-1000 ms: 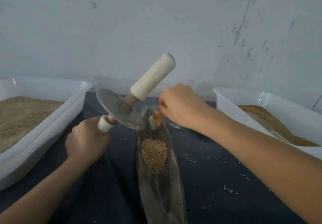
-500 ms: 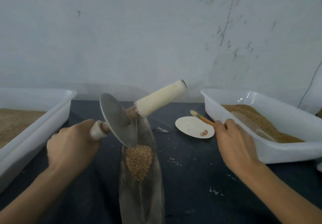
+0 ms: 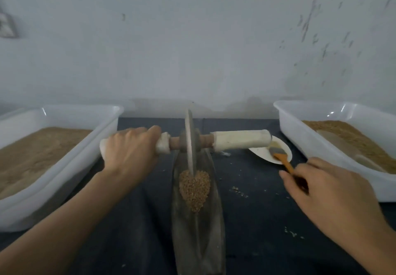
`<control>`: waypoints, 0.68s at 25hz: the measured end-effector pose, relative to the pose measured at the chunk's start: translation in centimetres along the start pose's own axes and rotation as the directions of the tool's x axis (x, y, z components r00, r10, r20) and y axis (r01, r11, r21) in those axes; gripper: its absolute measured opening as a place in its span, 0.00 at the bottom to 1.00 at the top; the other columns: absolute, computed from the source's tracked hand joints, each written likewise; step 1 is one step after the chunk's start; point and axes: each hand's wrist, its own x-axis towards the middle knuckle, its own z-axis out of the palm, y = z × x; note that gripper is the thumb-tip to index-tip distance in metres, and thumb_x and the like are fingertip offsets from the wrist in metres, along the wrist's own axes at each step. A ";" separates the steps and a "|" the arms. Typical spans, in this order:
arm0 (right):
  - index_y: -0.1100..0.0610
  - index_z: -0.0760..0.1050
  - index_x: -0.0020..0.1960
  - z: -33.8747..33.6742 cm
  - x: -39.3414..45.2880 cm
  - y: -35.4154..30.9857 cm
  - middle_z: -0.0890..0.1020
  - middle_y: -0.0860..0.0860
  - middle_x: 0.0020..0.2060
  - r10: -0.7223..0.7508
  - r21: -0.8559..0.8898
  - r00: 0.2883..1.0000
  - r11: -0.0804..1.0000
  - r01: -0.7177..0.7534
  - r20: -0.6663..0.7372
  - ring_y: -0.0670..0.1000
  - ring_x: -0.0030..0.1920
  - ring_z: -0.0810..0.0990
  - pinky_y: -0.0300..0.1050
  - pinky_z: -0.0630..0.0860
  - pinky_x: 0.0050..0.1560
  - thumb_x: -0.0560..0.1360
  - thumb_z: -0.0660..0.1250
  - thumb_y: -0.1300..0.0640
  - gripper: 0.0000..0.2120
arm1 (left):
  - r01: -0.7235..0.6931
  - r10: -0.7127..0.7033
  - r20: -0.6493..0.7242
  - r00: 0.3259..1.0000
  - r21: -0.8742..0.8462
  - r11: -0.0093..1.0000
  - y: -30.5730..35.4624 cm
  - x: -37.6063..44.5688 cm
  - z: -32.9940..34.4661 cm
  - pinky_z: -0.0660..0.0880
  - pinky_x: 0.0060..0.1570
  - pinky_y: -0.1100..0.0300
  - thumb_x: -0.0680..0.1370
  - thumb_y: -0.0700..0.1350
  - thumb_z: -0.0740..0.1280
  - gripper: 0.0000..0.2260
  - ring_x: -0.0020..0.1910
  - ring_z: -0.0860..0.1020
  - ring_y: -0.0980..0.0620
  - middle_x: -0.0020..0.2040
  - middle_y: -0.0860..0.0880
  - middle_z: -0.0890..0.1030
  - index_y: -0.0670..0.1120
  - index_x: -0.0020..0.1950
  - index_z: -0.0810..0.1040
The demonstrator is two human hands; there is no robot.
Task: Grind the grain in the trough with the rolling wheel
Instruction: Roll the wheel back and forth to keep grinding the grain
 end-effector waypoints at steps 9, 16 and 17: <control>0.55 0.61 0.70 4.8 8.1 -4.0 0.72 0.52 0.62 -0.374 0.052 0.836 0.921 0.386 0.401 0.54 0.62 0.71 0.46 0.71 0.56 0.69 0.72 0.45 0.35 | -0.135 0.131 0.054 0.990 0.068 0.989 0.9 -0.3 1.7 0.56 0.28 0.59 0.55 0.43 0.80 0.28 0.23 0.67 0.49 0.26 0.52 0.68 0.50 0.36 0.60; 0.47 0.60 0.44 9.7 10.4 -5.8 0.78 0.51 0.41 -0.299 0.147 0.846 0.954 0.260 0.442 0.55 0.36 0.73 0.47 0.64 0.33 0.70 0.67 0.46 0.15 | -0.147 0.136 0.113 0.984 0.101 0.984 1.1 0.0 3.4 0.59 0.29 0.58 0.62 0.44 0.76 0.19 0.27 0.73 0.47 0.29 0.50 0.74 0.49 0.37 0.65; 0.47 0.60 0.43 10.0 10.5 -5.8 0.78 0.52 0.40 -0.300 0.136 0.857 0.954 0.268 0.419 0.55 0.35 0.72 0.47 0.63 0.33 0.71 0.67 0.47 0.14 | -0.141 0.128 0.117 0.985 0.105 0.984 1.1 0.1 3.5 0.58 0.30 0.58 0.63 0.45 0.75 0.19 0.28 0.74 0.47 0.30 0.51 0.75 0.49 0.38 0.64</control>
